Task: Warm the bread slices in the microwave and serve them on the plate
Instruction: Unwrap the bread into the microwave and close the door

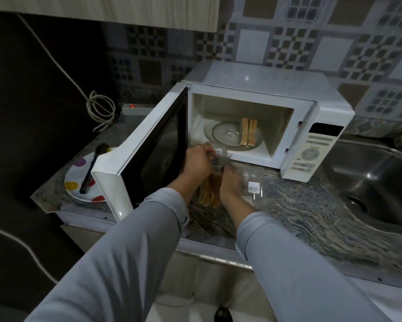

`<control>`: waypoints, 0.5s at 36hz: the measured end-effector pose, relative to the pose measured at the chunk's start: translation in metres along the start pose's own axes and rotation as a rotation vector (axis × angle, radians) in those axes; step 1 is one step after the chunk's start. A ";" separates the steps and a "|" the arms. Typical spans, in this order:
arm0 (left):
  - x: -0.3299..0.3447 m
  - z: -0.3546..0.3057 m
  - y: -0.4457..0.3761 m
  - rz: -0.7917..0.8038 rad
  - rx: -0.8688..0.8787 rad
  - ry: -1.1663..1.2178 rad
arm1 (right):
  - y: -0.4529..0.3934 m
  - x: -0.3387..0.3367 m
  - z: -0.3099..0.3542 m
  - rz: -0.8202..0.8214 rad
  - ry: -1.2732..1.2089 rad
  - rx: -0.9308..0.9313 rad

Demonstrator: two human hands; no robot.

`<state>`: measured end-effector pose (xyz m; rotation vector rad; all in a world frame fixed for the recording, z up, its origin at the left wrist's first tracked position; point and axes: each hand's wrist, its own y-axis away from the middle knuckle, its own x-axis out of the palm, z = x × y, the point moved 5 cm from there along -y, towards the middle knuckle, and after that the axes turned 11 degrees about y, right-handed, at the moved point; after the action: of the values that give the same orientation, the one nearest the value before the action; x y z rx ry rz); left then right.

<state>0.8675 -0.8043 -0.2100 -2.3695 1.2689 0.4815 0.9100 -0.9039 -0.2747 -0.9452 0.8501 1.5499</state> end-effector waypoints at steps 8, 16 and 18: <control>-0.006 0.001 -0.009 0.029 -0.031 -0.038 | -0.012 0.022 0.022 0.166 -0.093 -0.100; -0.005 0.003 -0.011 0.021 -0.077 0.014 | -0.022 0.041 0.031 0.215 0.124 -0.101; -0.004 0.003 -0.012 0.025 -0.072 0.011 | -0.026 0.041 0.032 0.174 0.191 -0.128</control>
<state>0.8751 -0.7939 -0.2080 -2.4211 1.3076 0.5313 0.9266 -0.8540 -0.2984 -1.1511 0.9986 1.6974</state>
